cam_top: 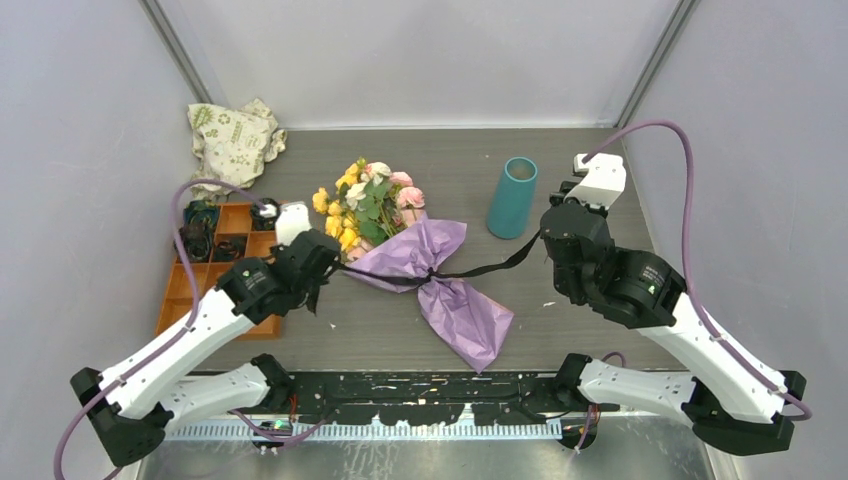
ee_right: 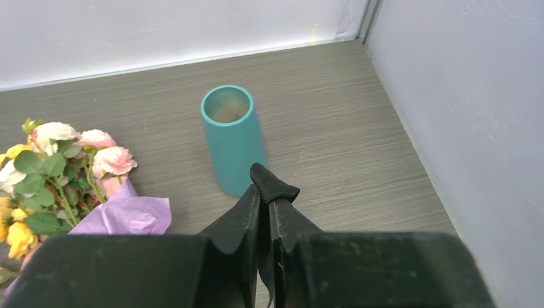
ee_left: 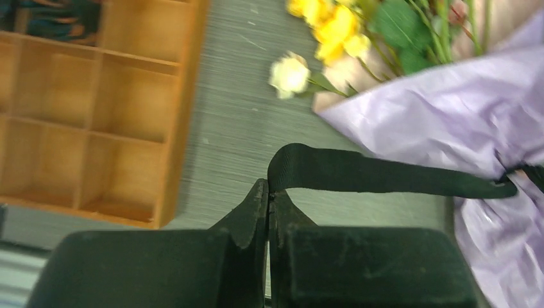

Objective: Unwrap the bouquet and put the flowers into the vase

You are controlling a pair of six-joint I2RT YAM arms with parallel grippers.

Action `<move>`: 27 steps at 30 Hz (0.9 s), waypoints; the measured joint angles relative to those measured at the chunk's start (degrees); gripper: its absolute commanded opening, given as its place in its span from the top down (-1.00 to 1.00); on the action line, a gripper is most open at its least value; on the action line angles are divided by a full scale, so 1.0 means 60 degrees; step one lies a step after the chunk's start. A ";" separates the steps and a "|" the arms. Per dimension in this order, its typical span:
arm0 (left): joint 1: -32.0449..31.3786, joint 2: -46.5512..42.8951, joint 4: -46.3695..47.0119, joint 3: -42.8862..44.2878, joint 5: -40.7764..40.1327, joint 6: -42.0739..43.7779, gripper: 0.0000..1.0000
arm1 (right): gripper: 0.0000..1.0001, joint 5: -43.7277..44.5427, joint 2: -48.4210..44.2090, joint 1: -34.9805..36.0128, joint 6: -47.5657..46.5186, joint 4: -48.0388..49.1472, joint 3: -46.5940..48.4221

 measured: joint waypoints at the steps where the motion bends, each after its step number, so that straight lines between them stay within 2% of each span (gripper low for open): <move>1: 0.0018 -0.0047 -0.0386 0.0131 -0.0382 -0.0302 1.00 | 0.67 0.0098 -0.0026 -0.0022 0.0011 -0.0055 -0.0004; 3: 0.0058 -0.0200 -0.1042 0.0353 -0.1053 -0.0831 0.95 | 0.62 0.0313 -0.0080 -0.0084 0.0026 -0.0171 -0.0004; 5: 0.0058 -0.0350 -0.1439 0.0470 -0.1464 -0.1122 0.79 | 0.46 0.0597 -0.0102 -0.0168 0.0087 -0.0350 -0.0004; 10: 0.0109 -0.0463 -0.2062 0.0495 -0.1982 -0.1530 -0.06 | -0.11 0.1260 0.0098 -0.0678 0.0590 -0.1002 0.0004; 12: 0.0120 -0.0459 -0.2014 0.0495 -0.1956 -0.1461 -0.30 | -0.35 0.1304 0.0277 -0.0984 0.0801 -0.1279 0.0033; 18: 0.0120 -0.0947 -0.0546 0.0080 -0.0838 -0.0277 -0.33 | -0.43 0.0583 0.0892 -0.1453 0.0965 -0.1432 0.0004; 20: 0.0120 -0.1275 0.0350 -0.0310 -0.0113 0.0200 -0.26 | -0.43 -0.0255 0.0922 -0.1450 0.0929 -0.1060 -0.0168; 23: 0.0120 -0.1432 0.1741 -0.0929 0.1235 0.0783 -0.25 | -0.42 -0.1738 0.0834 -0.1450 0.0925 -0.0295 -0.0586; 27: 0.0120 -0.0594 0.3442 -0.1231 0.2900 0.1213 -0.25 | -0.42 -0.4025 0.1035 -0.1457 0.1140 0.0710 -0.1282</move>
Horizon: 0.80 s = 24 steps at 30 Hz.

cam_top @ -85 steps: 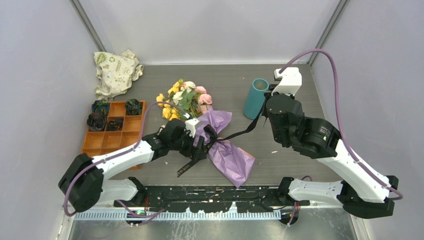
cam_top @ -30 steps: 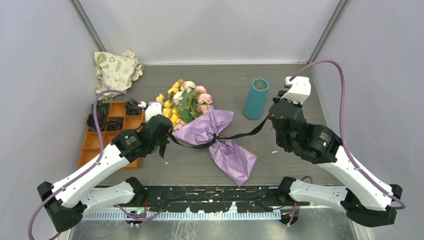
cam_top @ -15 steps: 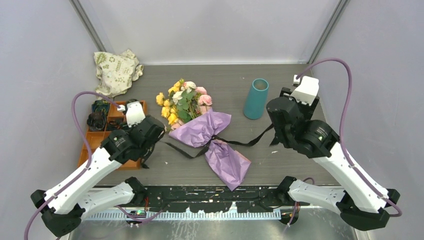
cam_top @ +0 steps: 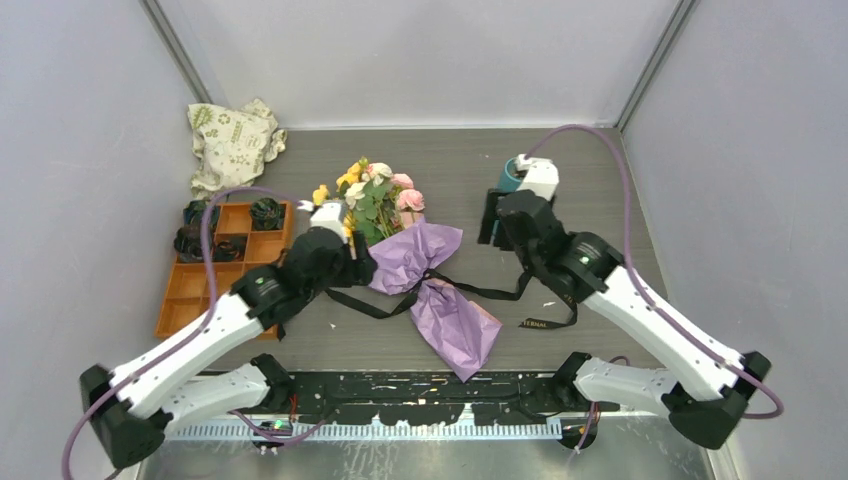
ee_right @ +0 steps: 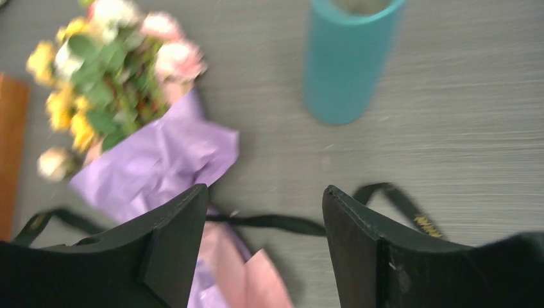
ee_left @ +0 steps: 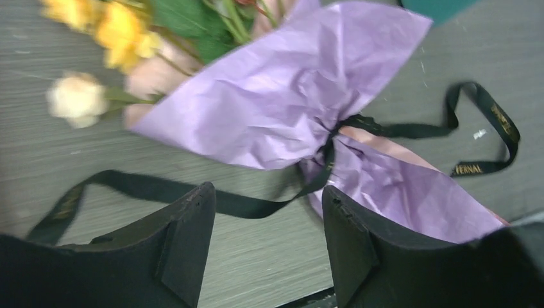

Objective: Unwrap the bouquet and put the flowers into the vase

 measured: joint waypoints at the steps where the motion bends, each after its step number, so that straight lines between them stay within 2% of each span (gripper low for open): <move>1: 0.0000 0.0295 0.0433 -0.0047 0.0350 0.0036 -0.25 | -0.41 -0.0619 0.0175 0.0000 0.0124 0.0299 -0.0215; 5: -0.0004 0.1741 0.1829 -0.0521 0.1242 0.0015 -0.28 | -0.36 -0.2586 0.1071 0.0025 0.0605 0.1362 -0.1271; 10: 0.0004 0.3381 0.2798 -0.0827 0.1523 -0.0022 -0.29 | 0.11 -0.3803 0.1632 0.0219 0.0933 0.1872 -0.2532; 11: 0.0022 0.3701 0.3042 -0.0823 0.1574 -0.0029 -0.28 | 0.14 -0.3952 0.1690 0.0233 0.1005 0.1942 -0.2645; 19: 0.0251 0.6251 0.4404 -0.0441 0.2120 -0.0237 -0.26 | 0.17 -0.4503 0.2098 0.0495 0.1424 0.2710 -0.3650; 24: 0.0616 0.6961 0.4987 -0.0273 0.2539 -0.0557 -0.19 | 0.23 -0.4510 0.2098 0.0586 0.1767 0.2827 -0.4404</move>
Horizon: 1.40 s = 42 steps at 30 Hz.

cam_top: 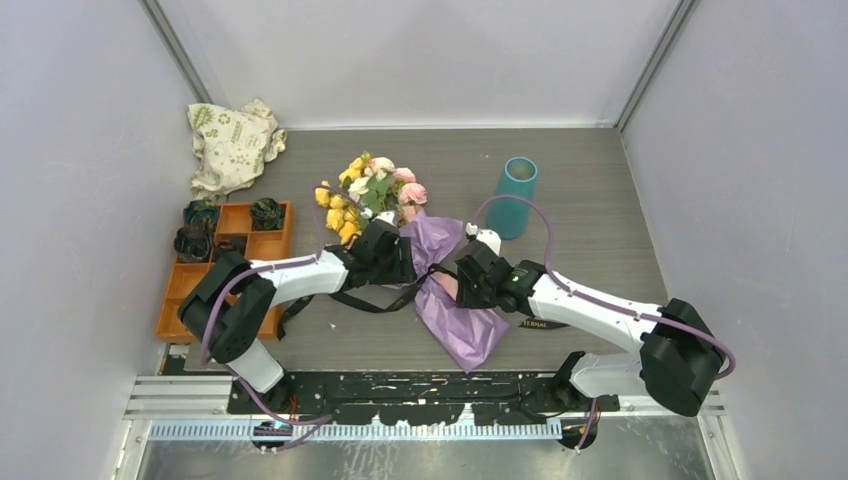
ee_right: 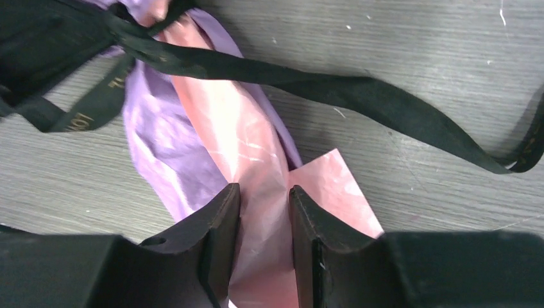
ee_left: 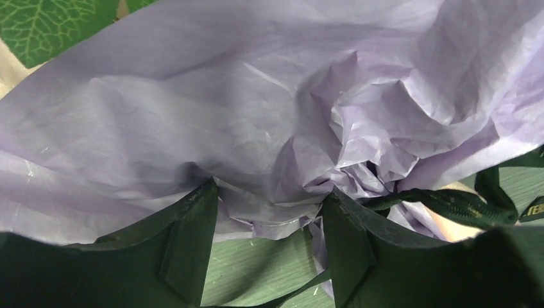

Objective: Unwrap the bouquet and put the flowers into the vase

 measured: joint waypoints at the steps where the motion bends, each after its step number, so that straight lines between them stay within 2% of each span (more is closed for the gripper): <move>1: 0.0091 0.0044 0.0109 0.0000 0.0073 -0.0058 -0.19 | 0.23 0.0025 -0.0007 0.0004 0.0055 0.0007 -0.0120; 10: 0.1020 0.0004 0.0940 -0.0379 0.0565 -0.0302 -0.18 | 0.26 0.0189 -0.0608 0.0004 0.0579 -0.0058 -0.1359; 17: 0.1268 -0.0029 0.1162 -0.0521 0.0907 -0.0255 -0.17 | 0.24 0.0357 -0.0852 0.0011 0.0860 -0.0328 -0.1836; 23: 0.1515 -0.0047 0.1169 -0.0532 0.0769 -0.0102 -0.17 | 0.07 0.1013 -0.1045 0.0011 0.0510 -0.1818 -0.0251; 28: 0.1741 -0.0080 0.1177 -0.0561 0.0670 0.0080 -0.17 | 0.15 0.1392 -0.1042 0.0011 -0.0033 -0.2051 0.1657; 32: 0.1738 -0.0080 0.1231 -0.0594 0.0670 0.0117 -0.17 | 0.21 0.1341 -0.0219 0.0011 -0.0426 -0.1690 0.2772; 42: 0.1738 -0.0153 0.1453 -0.0761 0.0670 0.0200 -0.17 | 0.25 0.0018 0.3661 0.0011 -0.0601 -0.0317 0.3923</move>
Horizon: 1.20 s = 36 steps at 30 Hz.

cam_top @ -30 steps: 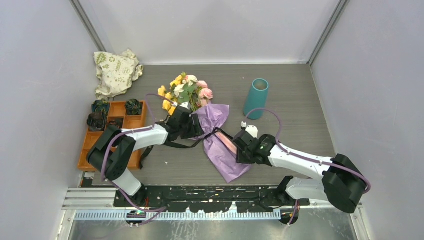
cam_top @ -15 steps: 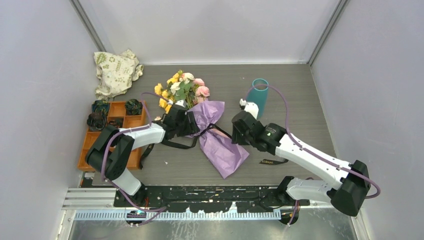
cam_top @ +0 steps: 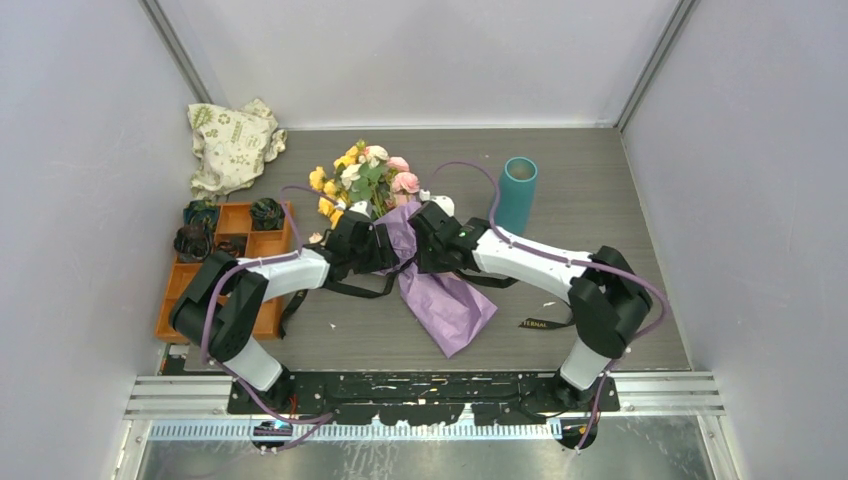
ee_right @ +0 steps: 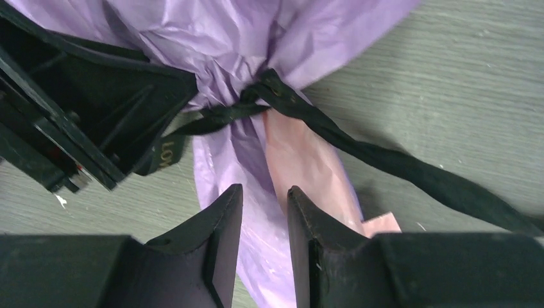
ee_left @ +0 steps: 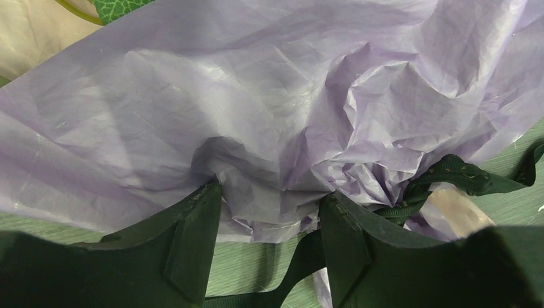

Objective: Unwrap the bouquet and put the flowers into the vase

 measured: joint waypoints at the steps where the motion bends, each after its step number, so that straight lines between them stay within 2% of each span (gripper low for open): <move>1: 0.0000 -0.0004 0.0025 -0.0022 0.0000 0.0007 -0.17 | 0.25 -0.0066 0.0208 0.0000 -0.0011 0.0058 0.0127; 12: 0.0004 -0.0040 0.0189 -0.0124 0.0007 0.0025 -0.17 | 0.26 -0.0153 0.1333 -0.0113 -0.0138 0.0699 0.1282; 30: 0.0029 -0.0073 0.0331 -0.0222 0.0047 0.0025 -0.17 | 0.30 -0.0208 0.1967 -0.0448 -0.0127 0.1115 0.1075; 32: 0.0029 -0.0084 0.0342 -0.0237 0.0047 0.0025 -0.17 | 0.37 -0.0237 0.2095 -0.0459 -0.0124 0.1151 0.1075; 36: 0.0029 -0.0084 0.0372 -0.0251 0.0047 0.0025 -0.17 | 0.65 -0.0295 0.2266 -0.0474 -0.0069 0.1275 0.1075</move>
